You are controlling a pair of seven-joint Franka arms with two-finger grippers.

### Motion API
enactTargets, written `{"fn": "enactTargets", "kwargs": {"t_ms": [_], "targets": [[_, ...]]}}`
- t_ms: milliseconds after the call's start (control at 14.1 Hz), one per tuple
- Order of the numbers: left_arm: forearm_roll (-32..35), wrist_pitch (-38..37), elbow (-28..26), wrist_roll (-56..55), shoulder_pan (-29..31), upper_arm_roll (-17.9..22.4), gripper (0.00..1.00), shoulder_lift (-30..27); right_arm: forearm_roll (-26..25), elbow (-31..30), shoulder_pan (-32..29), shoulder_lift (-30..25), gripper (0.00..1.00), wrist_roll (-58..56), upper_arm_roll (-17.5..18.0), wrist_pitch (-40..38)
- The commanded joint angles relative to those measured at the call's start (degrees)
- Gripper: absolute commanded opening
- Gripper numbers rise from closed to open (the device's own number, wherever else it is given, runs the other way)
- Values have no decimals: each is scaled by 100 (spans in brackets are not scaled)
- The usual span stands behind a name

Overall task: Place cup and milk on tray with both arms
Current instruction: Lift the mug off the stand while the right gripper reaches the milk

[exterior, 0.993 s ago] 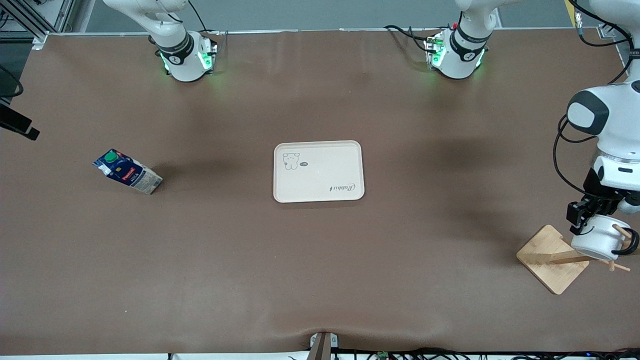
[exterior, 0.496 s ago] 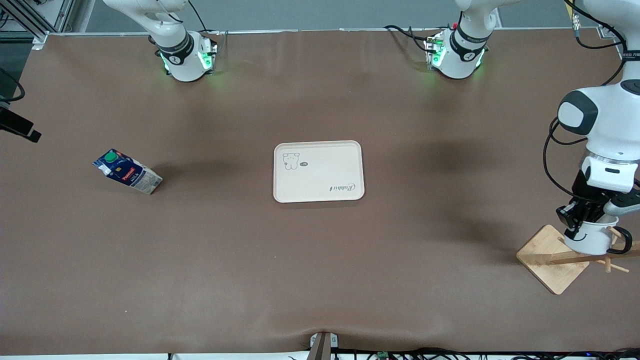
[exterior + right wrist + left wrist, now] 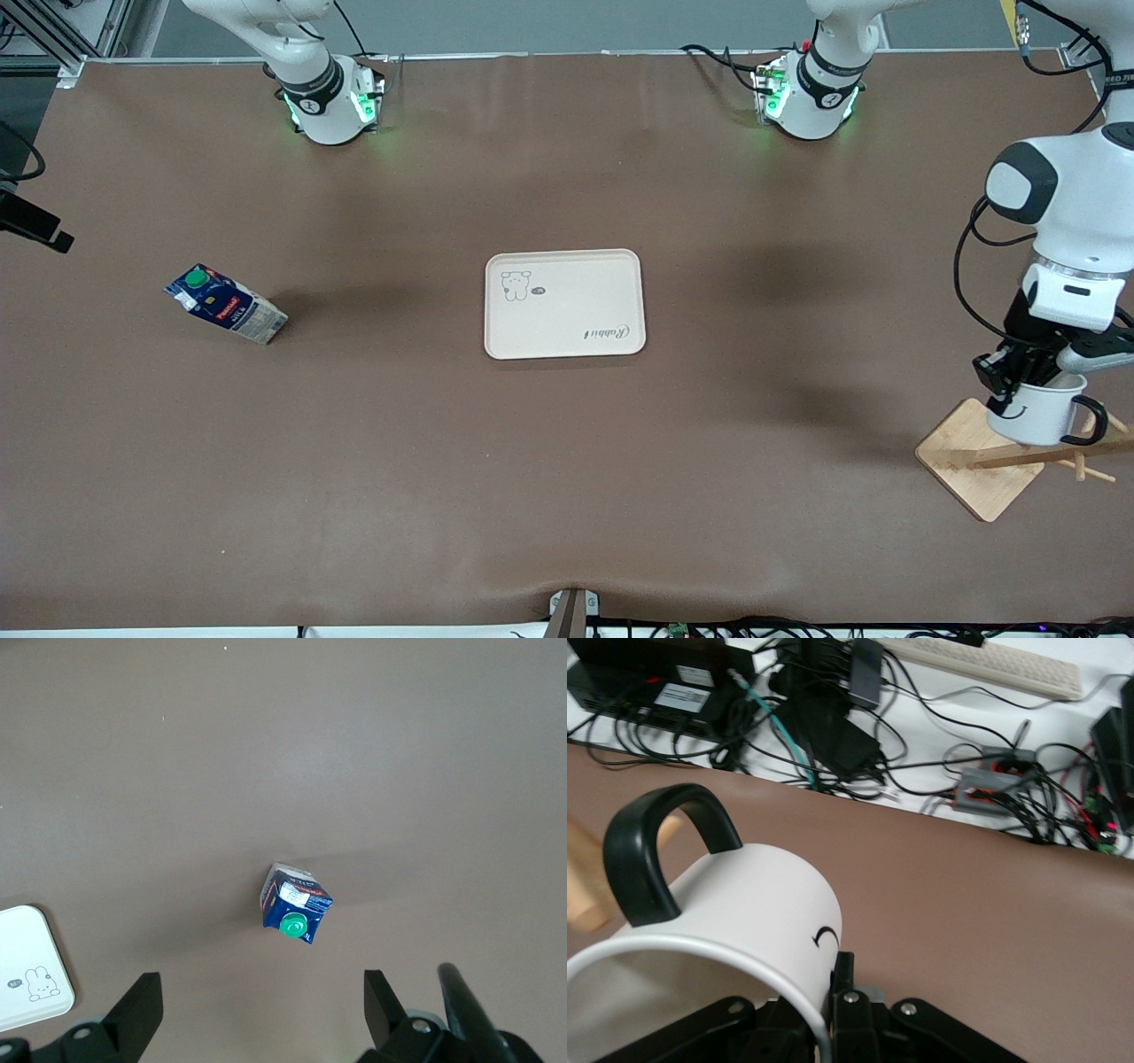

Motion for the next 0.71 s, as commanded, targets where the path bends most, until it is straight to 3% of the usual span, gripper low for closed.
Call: {"fn": "enactTargets", "kwargs": {"t_ms": [0,142,426,638], "targets": [[9,-652,59,-257,15,-314,0,-225,17,110,-25,141,100,28,27,-26],[9,-1363,277,-653,15,-561,0,-295,35,144,-50,641,100,54,27,-104],[26,-3285,1163,-1260,-90,-1123,0,-77,44,136,-86,643,100,20,18,-88],[26,-4449,1832,-2101,-633,-1238,0,301,17,119,-103,765,100,28,18,-96]]}}
